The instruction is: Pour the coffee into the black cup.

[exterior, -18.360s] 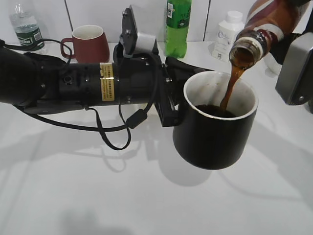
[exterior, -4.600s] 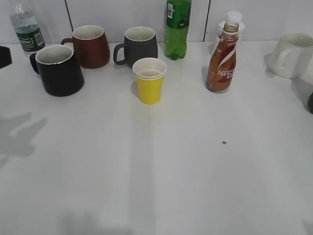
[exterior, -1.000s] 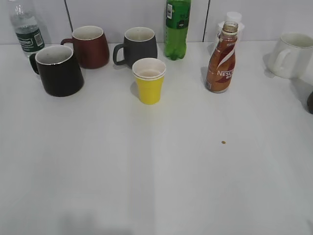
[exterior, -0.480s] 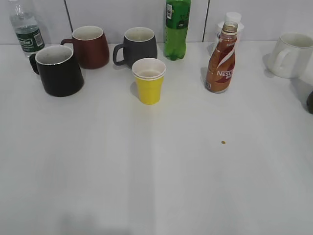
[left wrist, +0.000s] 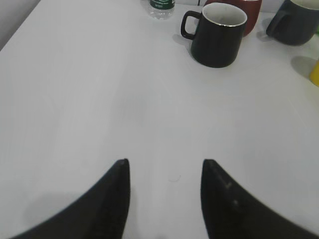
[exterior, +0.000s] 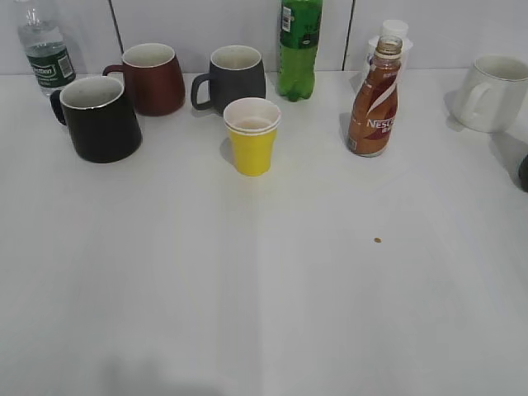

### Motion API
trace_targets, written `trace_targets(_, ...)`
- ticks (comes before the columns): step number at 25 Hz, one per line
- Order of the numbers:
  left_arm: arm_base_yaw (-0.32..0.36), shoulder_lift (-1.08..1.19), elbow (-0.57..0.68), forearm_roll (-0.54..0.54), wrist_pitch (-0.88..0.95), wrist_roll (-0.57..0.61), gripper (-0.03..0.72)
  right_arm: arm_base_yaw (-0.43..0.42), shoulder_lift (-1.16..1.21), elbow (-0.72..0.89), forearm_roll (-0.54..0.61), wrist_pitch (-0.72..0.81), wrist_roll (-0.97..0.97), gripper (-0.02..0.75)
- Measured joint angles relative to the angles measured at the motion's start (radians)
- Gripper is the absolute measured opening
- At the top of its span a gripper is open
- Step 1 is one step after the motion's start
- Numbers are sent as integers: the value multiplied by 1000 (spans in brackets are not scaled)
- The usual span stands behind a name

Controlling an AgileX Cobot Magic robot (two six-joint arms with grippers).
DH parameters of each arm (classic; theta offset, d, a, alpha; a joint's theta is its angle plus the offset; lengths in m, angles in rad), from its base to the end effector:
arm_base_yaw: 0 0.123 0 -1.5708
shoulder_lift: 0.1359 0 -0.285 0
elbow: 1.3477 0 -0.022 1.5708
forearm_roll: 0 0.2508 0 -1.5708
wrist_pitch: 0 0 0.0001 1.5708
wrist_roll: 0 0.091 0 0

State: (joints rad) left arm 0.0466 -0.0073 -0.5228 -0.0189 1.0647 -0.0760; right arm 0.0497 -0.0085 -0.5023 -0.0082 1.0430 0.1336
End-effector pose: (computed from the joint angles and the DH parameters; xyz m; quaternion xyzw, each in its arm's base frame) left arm -0.0088 -0.0019 0.2832 -0.0513 0.8448 -0.0173 0.5324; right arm -0.0057 -0.0009 0.2793 0.0356 0.8450 0.0448 0.5318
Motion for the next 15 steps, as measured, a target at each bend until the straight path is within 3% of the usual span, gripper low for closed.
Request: trace_targets(15, 0, 0, 0, 0, 0, 0, 354, 0, 0, 0, 1, 0, 0, 589)
